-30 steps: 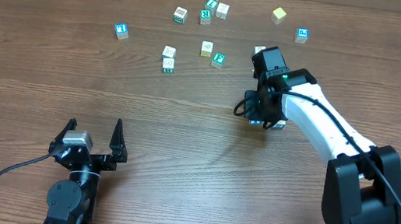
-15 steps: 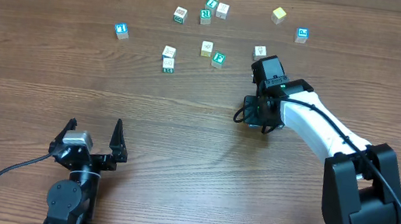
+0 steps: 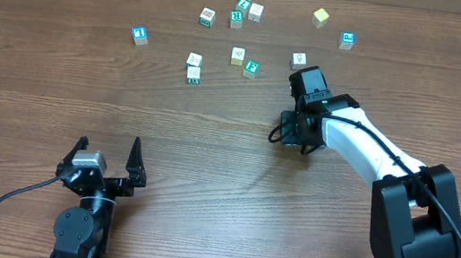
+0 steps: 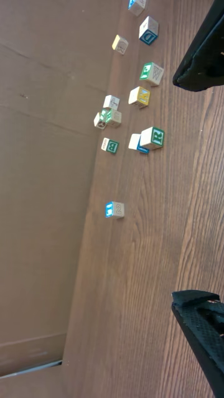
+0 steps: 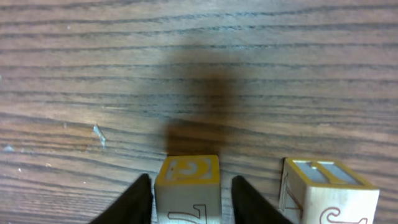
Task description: Form a horizontal line
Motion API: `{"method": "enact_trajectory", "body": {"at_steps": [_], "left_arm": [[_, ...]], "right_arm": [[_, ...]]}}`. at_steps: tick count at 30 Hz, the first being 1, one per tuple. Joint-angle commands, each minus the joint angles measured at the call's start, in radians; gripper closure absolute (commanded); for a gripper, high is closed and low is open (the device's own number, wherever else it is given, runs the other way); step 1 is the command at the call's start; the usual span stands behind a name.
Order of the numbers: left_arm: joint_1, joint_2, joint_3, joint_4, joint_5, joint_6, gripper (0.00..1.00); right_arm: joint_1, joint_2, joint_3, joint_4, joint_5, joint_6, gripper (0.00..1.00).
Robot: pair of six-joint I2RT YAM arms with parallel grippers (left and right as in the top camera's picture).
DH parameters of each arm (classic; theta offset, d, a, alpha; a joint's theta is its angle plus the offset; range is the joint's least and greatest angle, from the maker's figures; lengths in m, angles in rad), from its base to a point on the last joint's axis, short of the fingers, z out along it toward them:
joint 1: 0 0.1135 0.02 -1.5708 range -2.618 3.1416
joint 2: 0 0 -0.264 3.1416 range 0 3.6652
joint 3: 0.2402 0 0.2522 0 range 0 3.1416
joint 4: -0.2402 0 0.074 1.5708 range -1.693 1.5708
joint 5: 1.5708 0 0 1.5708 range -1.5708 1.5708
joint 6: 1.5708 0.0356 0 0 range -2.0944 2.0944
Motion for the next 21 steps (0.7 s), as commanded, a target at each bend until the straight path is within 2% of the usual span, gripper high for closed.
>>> {"method": "enact_trajectory", "body": {"at_steps": [1,5,16,21], "left_arm": [[0.005,-0.010,-0.004,0.000,-0.002,0.022,0.01],[0.005,-0.010,-0.004,0.000,-0.002,0.022,0.00],[0.005,-0.010,-0.004,0.000,-0.002,0.022,0.01],[0.005,-0.010,-0.004,0.000,-0.002,0.022,0.00]], "right_arm": [[-0.003,-0.024,-0.008,0.007,0.016,0.000,0.66],[-0.003,-0.024,-0.008,0.006,0.038,0.000,0.69],[-0.003,-0.024,-0.008,0.010,0.105,0.000,0.68],[-0.003,-0.024,-0.008,0.037,0.105,0.000,0.60]]}}
